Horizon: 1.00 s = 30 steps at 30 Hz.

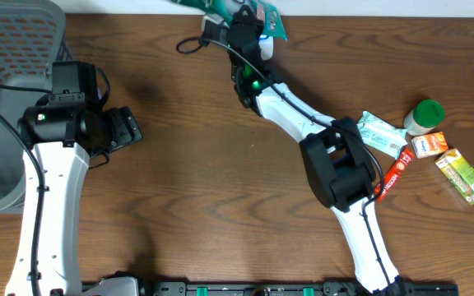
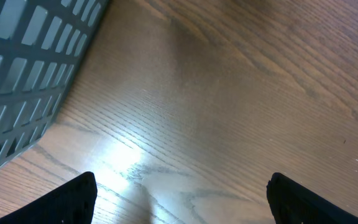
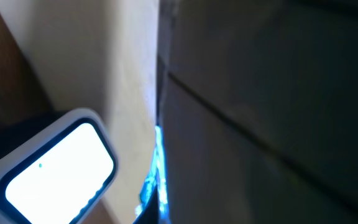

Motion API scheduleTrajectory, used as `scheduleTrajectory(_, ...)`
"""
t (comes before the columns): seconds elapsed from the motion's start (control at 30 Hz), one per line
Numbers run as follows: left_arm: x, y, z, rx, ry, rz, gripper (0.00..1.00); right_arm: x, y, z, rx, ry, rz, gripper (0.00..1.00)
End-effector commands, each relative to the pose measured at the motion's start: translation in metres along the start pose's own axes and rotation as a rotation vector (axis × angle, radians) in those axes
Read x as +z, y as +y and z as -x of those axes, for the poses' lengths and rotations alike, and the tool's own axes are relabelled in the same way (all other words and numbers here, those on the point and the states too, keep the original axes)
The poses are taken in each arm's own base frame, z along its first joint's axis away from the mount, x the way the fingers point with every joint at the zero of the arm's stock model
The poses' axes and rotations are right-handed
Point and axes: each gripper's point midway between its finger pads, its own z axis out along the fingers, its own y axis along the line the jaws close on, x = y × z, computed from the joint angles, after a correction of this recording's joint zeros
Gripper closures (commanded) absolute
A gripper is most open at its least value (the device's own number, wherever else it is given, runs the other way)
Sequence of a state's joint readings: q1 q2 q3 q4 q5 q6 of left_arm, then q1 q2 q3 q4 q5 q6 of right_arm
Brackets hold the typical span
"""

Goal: Scan the item barcode
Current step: 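Hold the gloves package's barcode against the white scanner, then carry the gloves package right and lower it onto the table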

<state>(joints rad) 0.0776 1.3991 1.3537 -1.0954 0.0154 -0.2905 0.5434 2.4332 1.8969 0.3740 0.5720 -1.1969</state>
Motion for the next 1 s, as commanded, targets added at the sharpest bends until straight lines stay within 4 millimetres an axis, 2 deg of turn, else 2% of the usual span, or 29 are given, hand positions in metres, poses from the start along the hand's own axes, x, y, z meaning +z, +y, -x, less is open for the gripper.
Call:
scheduleTrajectory(0.0, 0.003, 0.005, -0.001, 0.002, 0.008, 0.022, 0.12, -0.021, -0.063, 0.007, 0.289, 0.004, -0.032, 0.99)
scheduleTrajectory(0.1, 0.003, 0.005, -0.001, 0.002, 0.008, 0.022, 0.12, -0.049, -0.078, 0.022, 0.353, -0.064, 0.138, 0.99)
scheduleTrajectory(0.17, 0.003, 0.005, -0.001, 0.002, 0.008, 0.022, 0.12, -0.075, -0.093, 0.024, 0.428, -0.073, 0.24, 0.99)
scheduleTrajectory(0.27, 0.003, 0.005, -0.001, 0.002, 0.008, 0.022, 0.12, -0.118, -0.112, 0.012, 0.569, -0.029, 0.385, 0.99)
scheduleTrajectory(0.37, 0.003, 0.005, -0.001, 0.002, 0.008, 0.022, 0.12, -0.158, -0.116, -0.004, 0.647, 0.017, 0.536, 0.99)
scheduleTrajectory(0.5, 0.003, 0.005, -0.001, 0.002, 0.008, 0.022, 0.12, -0.196, -0.105, -0.033, 0.74, 0.139, 0.713, 0.99)
scheduleTrajectory(0.57, 0.003, 0.005, -0.001, 0.002, 0.008, 0.022, 0.12, -0.21, -0.093, -0.052, 0.802, 0.236, 0.805, 0.99)
scheduleTrajectory(0.7, 0.003, 0.005, -0.001, 0.002, 0.008, 0.022, 0.12, -0.226, -0.07, -0.086, 0.845, 0.374, 0.948, 0.99)
scheduleTrajectory(0.83, 0.003, 0.005, -0.001, 0.002, 0.008, 0.022, 0.12, -0.238, -0.044, -0.104, 0.954, 0.451, 1.104, 0.99)
scheduleTrajectory(0.97, 0.003, 0.005, -0.001, 0.002, 0.008, 0.022, 0.12, -0.248, -0.005, -0.123, 0.974, 0.534, 1.198, 0.99)
